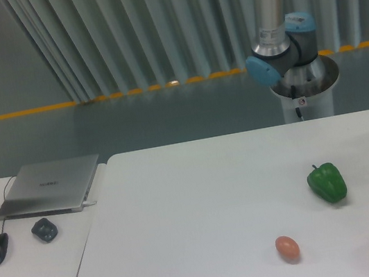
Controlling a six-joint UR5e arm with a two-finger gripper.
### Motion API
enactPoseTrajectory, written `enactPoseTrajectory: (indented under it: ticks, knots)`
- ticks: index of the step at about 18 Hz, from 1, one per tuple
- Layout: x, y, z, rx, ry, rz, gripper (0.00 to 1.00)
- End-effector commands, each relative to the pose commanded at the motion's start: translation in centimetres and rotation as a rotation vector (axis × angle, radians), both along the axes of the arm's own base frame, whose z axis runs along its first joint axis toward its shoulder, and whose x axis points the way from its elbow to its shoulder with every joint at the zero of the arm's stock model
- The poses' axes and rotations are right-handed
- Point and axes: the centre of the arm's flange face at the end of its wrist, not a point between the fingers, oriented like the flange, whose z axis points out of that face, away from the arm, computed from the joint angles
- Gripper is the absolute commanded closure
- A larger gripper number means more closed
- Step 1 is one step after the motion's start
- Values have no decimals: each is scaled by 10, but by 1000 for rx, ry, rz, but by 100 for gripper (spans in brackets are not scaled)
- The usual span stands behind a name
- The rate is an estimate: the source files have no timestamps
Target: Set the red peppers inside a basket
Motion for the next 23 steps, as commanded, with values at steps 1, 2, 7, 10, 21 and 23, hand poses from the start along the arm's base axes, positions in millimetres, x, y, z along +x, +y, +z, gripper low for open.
enactPoseTrajectory:
  ticks: [1,2,7,10,21,23]
  knots:
    - [0,0,0,0,1,-5,0]
    - [0,-1,1,2,4,-14,0]
    - [2,28,25,1,59,-26,0]
    - [10,50,40,6,76,-63,0]
    - [22,139,51,8,51,-77,0]
    - [28,164,44,6,47,-48,0]
